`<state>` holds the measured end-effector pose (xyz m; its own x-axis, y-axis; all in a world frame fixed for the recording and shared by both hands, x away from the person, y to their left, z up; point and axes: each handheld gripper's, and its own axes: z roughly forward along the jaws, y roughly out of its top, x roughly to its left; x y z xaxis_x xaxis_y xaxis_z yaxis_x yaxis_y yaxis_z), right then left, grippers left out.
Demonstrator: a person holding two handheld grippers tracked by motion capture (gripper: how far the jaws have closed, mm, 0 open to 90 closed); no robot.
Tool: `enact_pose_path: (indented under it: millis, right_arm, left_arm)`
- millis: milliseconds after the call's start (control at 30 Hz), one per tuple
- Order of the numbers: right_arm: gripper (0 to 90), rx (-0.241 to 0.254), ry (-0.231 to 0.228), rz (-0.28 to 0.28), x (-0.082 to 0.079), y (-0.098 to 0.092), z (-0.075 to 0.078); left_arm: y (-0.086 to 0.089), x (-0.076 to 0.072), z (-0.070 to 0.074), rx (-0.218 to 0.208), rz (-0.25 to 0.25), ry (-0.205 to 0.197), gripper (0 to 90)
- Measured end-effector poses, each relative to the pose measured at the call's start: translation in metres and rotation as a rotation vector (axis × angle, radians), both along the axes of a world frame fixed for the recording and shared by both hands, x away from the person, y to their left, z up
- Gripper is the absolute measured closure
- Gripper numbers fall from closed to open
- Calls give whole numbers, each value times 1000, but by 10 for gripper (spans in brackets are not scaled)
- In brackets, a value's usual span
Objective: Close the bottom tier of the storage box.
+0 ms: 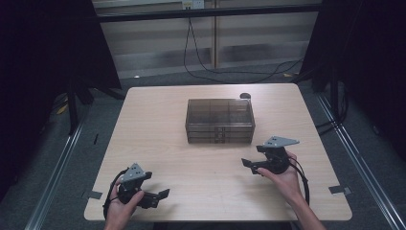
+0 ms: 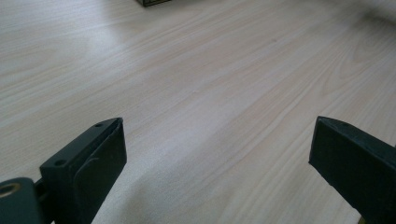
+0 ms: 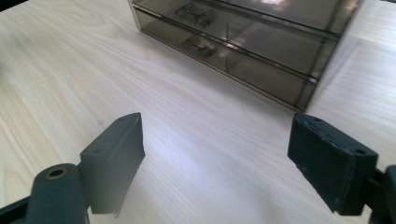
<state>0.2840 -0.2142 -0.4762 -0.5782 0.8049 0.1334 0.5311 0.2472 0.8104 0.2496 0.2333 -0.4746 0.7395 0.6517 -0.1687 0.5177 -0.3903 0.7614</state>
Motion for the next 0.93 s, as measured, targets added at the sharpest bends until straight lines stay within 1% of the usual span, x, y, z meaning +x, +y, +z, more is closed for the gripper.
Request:
enact_pose_path:
  millis: [133, 200, 333, 367, 400, 433, 633, 767, 800, 867, 933]
  right_arm:
    - [166, -10, 8, -19, -9, -9, 0]
    - [165, -14, 2, -28, -15, -15, 0]
    - [159, -14, 0, -49, -26, -27, -1]
    - [155, -13, 5, -55, -28, -29, -1]
    - [155, -13, 5, -55, -28, -29, -1]
    - [155, -8, 5, -70, -33, -33, -2]
    - [146, -12, 3, -96, -46, -45, -3]
    - [137, -6, 2, -118, -54, -53, -4]
    - [135, -1, 10, -125, -55, -55, -5]
    - [134, -13, 15, -133, -58, -58, -7]
    - [132, -10, 18, -137, -60, -61, -9]
  left_arm:
    - [0, 0, 0, -1, 5, 0, 39]
    - [1, 0, 0, 0, 5, -1, 39]
    - [2, 1, 1, -2, 9, -2, 39]
    - [2, 1, 1, -2, 9, -2, 39]
    - [3, 1, 1, -5, 9, -2, 39]
    - [3, 0, 1, -4, 16, 0, 39]
    - [4, 0, 1, -2, 14, -1, 39]
    - [4, 0, 0, -3, 12, 0, 39]
    - [4, 0, 1, -3, 11, 0, 39]
    - [3, -1, 1, -2, 9, -3, 39]
    - [3, -1, 1, -3, 9, -3, 39]
